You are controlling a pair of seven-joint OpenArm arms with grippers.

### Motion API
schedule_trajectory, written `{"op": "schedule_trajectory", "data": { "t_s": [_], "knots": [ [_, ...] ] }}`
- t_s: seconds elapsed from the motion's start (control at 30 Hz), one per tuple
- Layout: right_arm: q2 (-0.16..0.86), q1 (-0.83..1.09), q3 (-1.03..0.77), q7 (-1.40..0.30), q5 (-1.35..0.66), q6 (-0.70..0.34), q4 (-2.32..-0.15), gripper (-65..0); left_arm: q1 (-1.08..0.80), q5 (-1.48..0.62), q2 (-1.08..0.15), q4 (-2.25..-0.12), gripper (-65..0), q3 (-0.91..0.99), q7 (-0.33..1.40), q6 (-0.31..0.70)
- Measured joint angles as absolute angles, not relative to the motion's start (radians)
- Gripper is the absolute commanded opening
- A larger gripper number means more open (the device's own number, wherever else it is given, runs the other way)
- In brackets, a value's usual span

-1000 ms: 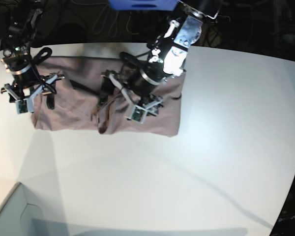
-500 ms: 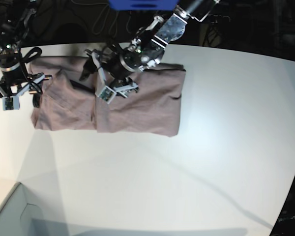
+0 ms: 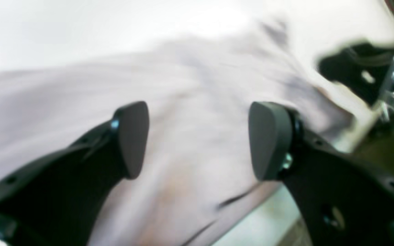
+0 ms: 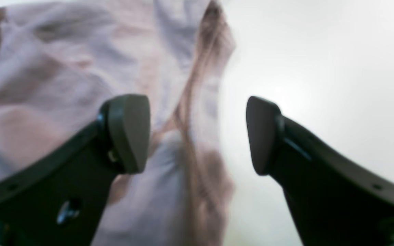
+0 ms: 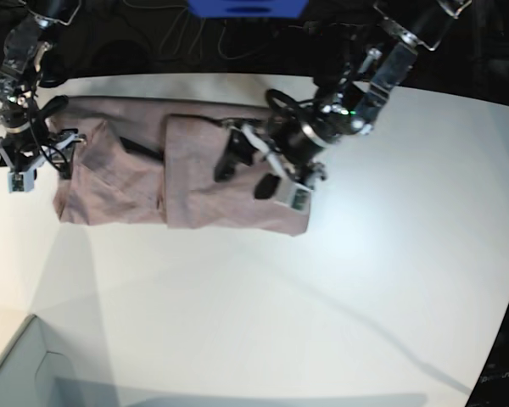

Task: Layout the t-shirt on the table in an organized manner, then fold the t-shirt properly
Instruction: 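Release the folded end and raise the left gripper away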

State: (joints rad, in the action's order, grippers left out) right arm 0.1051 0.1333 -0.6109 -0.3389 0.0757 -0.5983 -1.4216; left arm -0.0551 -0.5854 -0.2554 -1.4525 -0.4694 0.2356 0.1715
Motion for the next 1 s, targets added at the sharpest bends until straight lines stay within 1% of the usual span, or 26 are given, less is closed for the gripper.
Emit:
{"op": "schedule_trajectory", "data": {
  "t_s": [0.1,0.2,0.33,0.43,0.57,0.6,0.67,0.7,0.8,0.9,1.0],
  "knots": [
    [0.129,0.091,-0.619,-0.353,0.089,-0.598,-1.317,-20.8,-0.112,-0.684,-0.341,-1.516,-21.3,-0.363,0.239,0.177],
    [0.142,0.056,-0.614,-0.35,0.078,-0.598,-1.23,-20.8,-0.171,-0.751,-0.384,-1.554,-21.3,-0.232,0.235,0.18],
    [0.16,0.054,-0.612,-0.347,0.079,-0.598,-1.186,-20.9,-0.255,-0.773,-0.393,-1.552,-21.3,-0.046,0.233,0.182],
    [0.143,0.059,-0.611,-0.342,0.078,-0.597,-1.186,-21.6,-0.292,-0.776,-0.39,-1.533,-21.3,0.037,0.239,0.177],
    [0.126,0.058,-0.606,-0.329,0.07,-0.598,-1.188,-27.2,-0.299,-0.776,-0.388,-1.518,-21.3,0.078,0.234,0.179],
    [0.125,0.059,-0.607,-0.329,0.07,-0.603,-1.189,-27.3,-0.3,-0.776,-0.387,-1.513,-21.3,0.078,0.234,0.179],
    [0.12,0.056,-0.62,-0.329,0.071,-0.661,-1.193,-27.3,-0.307,-0.776,-0.385,-1.51,-21.3,0.077,0.236,0.179],
    [0.119,0.056,-0.62,-0.331,0.071,-0.672,-1.193,-27.3,-0.307,-0.776,-0.385,-1.507,-21.3,0.074,0.237,0.179],
    [0.116,0.054,-0.617,-0.33,0.07,-0.673,-1.193,-27.2,-0.306,-0.776,-0.384,-1.504,-21.3,0.071,0.239,0.179],
    [0.116,0.06,-0.617,-0.326,0.07,-0.673,-1.193,-25.4,-0.303,-0.775,-0.347,-1.504,-21.3,0.08,0.234,0.179],
    [0.116,0.061,-0.614,-0.325,0.07,-0.673,-1.193,-25.6,-0.304,-0.775,-0.332,-1.504,-21.3,0.076,0.249,0.179]
  ]
}}
